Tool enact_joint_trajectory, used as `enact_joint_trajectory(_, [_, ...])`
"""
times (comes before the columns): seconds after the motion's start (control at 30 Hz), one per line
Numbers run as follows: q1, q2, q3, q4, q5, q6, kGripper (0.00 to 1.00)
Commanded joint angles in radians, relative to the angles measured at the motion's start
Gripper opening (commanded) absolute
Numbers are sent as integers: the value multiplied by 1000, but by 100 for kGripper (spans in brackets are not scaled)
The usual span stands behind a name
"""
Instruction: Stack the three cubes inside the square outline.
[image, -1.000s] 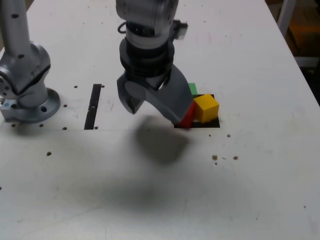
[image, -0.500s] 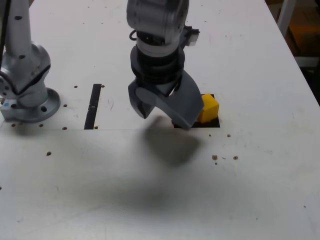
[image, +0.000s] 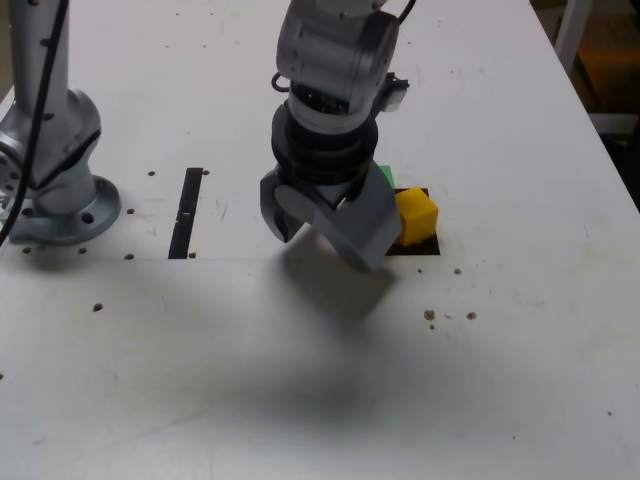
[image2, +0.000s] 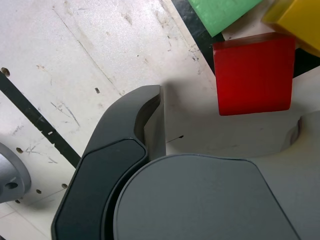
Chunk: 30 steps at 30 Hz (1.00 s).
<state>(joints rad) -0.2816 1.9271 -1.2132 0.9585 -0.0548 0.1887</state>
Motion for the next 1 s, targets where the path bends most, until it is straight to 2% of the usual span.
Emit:
enact_joint_trajectory(0.0, [1,4,-11,1,2,1,90])
enact_joint_trajectory(0.43, [-4,83,-83,13,-17,54,84])
enact_joint_trajectory(0.57, [-4,91,-90,27,-15,57,78])
enact_joint_trajectory(0.7, [-4,97,-105,56,-4,57,73])
enact_joint_trajectory(0.97, [-4,109,-125,61,43,50,73])
